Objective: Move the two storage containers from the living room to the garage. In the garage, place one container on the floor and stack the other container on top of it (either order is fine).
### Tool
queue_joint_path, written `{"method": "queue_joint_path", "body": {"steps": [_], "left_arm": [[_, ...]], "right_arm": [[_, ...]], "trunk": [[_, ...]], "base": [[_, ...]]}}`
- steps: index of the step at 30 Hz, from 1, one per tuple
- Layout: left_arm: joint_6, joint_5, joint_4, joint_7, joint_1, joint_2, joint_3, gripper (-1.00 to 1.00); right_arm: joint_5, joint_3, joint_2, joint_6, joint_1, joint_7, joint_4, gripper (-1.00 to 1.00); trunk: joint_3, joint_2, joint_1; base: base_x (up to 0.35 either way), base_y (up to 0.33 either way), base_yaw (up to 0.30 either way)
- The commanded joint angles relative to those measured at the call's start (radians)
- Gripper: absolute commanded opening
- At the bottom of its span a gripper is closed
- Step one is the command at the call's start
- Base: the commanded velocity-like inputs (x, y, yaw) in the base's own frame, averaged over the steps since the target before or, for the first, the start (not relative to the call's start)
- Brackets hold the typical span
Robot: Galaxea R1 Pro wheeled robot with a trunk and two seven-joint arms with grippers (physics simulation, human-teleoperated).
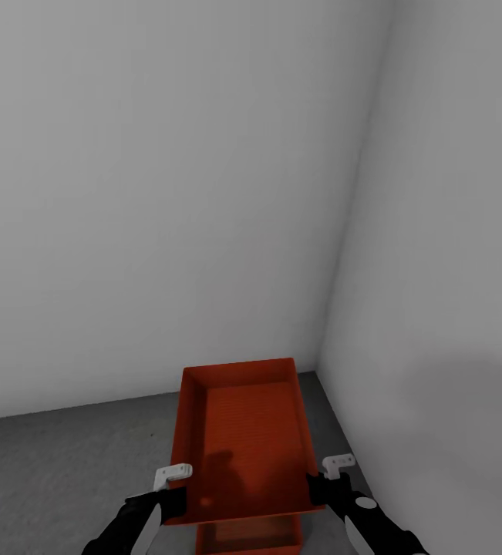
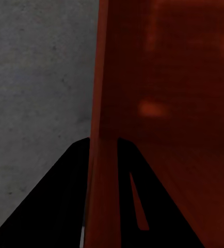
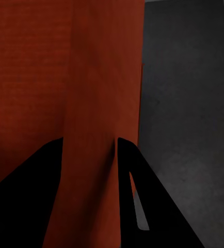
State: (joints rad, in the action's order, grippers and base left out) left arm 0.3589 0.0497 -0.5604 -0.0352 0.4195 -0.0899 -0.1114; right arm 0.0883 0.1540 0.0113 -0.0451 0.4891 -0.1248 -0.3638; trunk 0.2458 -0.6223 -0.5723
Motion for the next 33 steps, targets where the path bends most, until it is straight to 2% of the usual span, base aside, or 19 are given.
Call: {"method": "queue_joint_path", "body": {"steps": [1, 8, 33], "left_arm": [[-0.028, -0.023, -0.036, -0.028, 0.001, 0.013, -0.007, -1.00], [-0.028, -0.024, -0.036, -0.028, 0.001, 0.013, -0.007, -1.00], [-0.029, -0.024, -0.036, -0.028, 0.001, 0.013, -0.007, -1.00]], "right_arm": [[0.011, 0.029, -0.002, -0.004, 0.000, -0.032, 0.003, -1.00], [0.011, 0.029, -0.001, -0.004, 0.000, -0.032, 0.003, -1.00], [0.011, 0.029, -0.002, -0.003, 0.000, -0.032, 0.003, -1.00]], "trunk": [[0.005, -0.009, -0.004], [0.032, -0.058, -0.031], [0.149, -0.233, -0.127]], "base": [[0.000, 0.000, 0.000], [0.000, 0.000, 0.000], [0.000, 0.000, 0.000]]}}
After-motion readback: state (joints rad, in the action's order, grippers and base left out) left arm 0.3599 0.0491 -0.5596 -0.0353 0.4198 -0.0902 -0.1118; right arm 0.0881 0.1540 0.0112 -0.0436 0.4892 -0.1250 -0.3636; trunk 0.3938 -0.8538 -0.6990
